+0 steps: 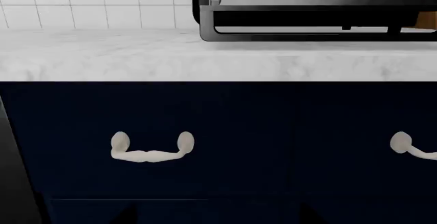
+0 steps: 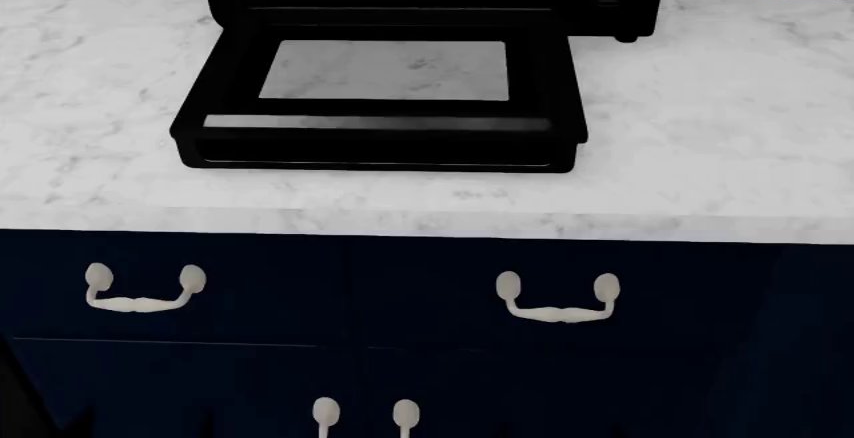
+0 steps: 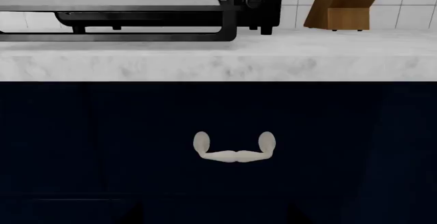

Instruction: Close the toaster oven door.

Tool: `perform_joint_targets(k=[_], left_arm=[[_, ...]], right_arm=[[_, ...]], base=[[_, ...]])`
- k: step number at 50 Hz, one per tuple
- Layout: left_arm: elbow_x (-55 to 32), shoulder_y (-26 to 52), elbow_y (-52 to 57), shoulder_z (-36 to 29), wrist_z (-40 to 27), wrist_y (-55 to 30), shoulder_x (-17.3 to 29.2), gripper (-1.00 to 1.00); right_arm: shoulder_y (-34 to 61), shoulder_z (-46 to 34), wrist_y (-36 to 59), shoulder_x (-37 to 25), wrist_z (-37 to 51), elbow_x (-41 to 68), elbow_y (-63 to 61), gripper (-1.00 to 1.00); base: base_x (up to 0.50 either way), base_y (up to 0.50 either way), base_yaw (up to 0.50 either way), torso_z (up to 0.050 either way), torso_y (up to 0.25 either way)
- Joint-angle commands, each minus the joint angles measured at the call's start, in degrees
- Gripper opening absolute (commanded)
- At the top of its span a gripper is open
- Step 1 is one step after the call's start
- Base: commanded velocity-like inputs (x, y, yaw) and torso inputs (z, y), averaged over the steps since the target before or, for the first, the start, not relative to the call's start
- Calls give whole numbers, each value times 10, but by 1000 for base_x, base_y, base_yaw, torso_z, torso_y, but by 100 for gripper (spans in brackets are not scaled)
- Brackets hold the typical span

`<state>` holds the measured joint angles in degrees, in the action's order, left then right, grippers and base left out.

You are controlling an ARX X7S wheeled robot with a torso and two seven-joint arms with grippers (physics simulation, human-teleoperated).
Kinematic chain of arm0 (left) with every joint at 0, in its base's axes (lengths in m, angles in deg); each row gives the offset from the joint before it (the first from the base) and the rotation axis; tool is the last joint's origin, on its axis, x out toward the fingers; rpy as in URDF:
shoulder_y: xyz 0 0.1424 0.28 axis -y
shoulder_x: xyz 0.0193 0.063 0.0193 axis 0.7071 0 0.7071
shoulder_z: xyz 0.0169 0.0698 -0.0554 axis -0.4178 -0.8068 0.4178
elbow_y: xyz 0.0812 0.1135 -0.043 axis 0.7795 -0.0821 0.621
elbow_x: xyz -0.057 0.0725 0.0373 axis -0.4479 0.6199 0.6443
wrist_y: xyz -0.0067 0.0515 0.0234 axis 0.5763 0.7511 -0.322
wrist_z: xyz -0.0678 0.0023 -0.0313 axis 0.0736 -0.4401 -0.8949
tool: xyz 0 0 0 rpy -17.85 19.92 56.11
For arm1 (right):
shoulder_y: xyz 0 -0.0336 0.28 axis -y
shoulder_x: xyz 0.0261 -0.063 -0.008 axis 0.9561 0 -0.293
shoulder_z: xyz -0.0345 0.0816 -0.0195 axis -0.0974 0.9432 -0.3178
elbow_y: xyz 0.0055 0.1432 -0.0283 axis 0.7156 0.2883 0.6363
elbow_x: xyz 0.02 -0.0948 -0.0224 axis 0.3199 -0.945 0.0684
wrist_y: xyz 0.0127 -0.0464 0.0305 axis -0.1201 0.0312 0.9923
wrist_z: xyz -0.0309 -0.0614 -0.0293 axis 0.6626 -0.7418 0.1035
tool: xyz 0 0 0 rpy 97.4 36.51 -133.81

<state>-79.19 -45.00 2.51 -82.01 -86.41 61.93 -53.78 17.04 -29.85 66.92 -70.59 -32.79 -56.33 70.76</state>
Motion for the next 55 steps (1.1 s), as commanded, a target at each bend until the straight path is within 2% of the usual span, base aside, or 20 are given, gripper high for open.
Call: perform_joint_targets(k=[1,9,10,44,47,48,50,55], left_arm=[[-32,2,-7,-38,-37,7,32,100],[-40,0,12,-45,-47,-11,39,100],[-66,-1,19,-38,-38,-19,38,100],[-82,1,43,-67,-61,-31,66,100],[-100,17,93,-63,-67,-114,79,100],[-110,36,129,-61,-66,-175,93,100],[-128,60,172,-48,-69,-235,107,100],[-172,116,241,-12,-75,-340,133,100]], right_arm=[[14,-119,-23,-86,114,97,17,100],[10,-123,-7,-102,113,105,-7,100],[10,-124,-5,-102,114,106,-10,100],[12,-134,-15,-107,115,124,-10,100],[17,-130,5,-121,126,120,-60,100],[23,-120,28,-133,138,117,-101,100],[33,-105,68,-150,151,122,-161,100],[81,-61,181,-193,182,144,-313,100]], base=[[0,0,0,0,0],[0,0,0,0,0],[0,0,0,0,0],[0,0,0,50,0],[0,0,0,17,0],[0,0,0,0,0],[0,0,0,0,0],[0,0,0,0,0]])
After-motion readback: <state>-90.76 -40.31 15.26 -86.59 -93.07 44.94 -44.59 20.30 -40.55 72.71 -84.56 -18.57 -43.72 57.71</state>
